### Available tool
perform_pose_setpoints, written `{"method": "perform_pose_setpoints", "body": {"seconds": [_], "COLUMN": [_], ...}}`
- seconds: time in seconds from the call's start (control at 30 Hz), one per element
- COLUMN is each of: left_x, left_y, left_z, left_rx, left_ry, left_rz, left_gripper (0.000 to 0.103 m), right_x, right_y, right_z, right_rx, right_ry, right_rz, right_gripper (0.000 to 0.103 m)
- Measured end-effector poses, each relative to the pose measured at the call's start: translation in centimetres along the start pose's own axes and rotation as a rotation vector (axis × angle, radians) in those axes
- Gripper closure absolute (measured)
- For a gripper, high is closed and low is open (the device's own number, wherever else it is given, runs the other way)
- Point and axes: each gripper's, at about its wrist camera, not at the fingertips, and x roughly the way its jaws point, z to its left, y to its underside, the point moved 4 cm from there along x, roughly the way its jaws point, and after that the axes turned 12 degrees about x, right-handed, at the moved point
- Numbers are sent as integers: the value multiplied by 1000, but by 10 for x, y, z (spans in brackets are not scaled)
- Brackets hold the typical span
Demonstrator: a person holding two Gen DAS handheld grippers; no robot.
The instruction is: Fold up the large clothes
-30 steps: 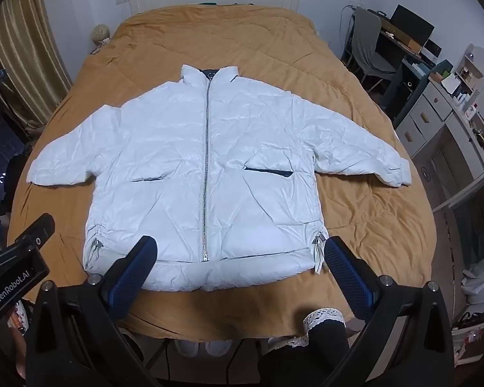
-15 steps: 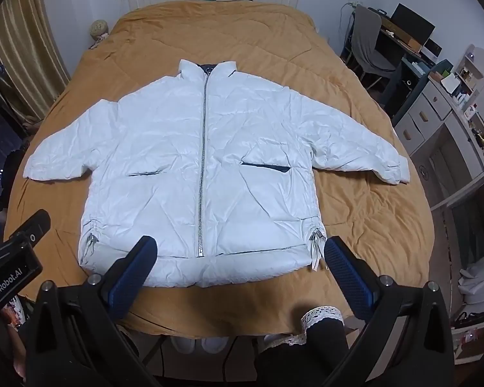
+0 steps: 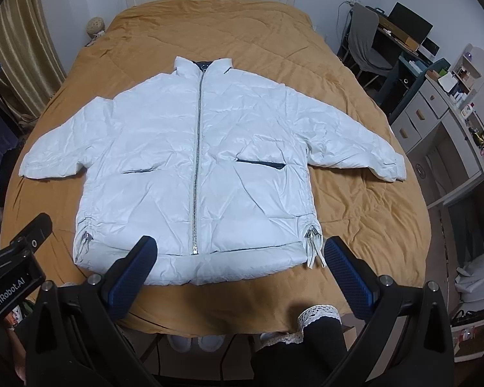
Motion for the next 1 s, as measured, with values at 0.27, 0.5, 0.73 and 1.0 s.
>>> {"method": "perform_pose_setpoints", "body": {"seconds": [0.27, 0.5, 0.73, 1.0], "left_x": [4, 5, 6, 7], "left_y": [2, 3, 4, 6], "left_z": [-1, -5, -4, -4], "left_rx": [-1, 3, 1, -2], "left_ry": [10, 12, 18, 19], "left_rz": [15, 20, 26, 29], "left_gripper": [0, 0, 0, 0], "right_x": [1, 1, 3, 3], "right_y": [0, 1, 3, 4], "right_z": [0, -2, -2, -2], "right_rx": [-2, -6, -7, -10], "right_ry": [8, 8, 11, 14], "right_rz": [1, 1, 3, 3], "right_gripper": [0, 0, 0, 0]}}
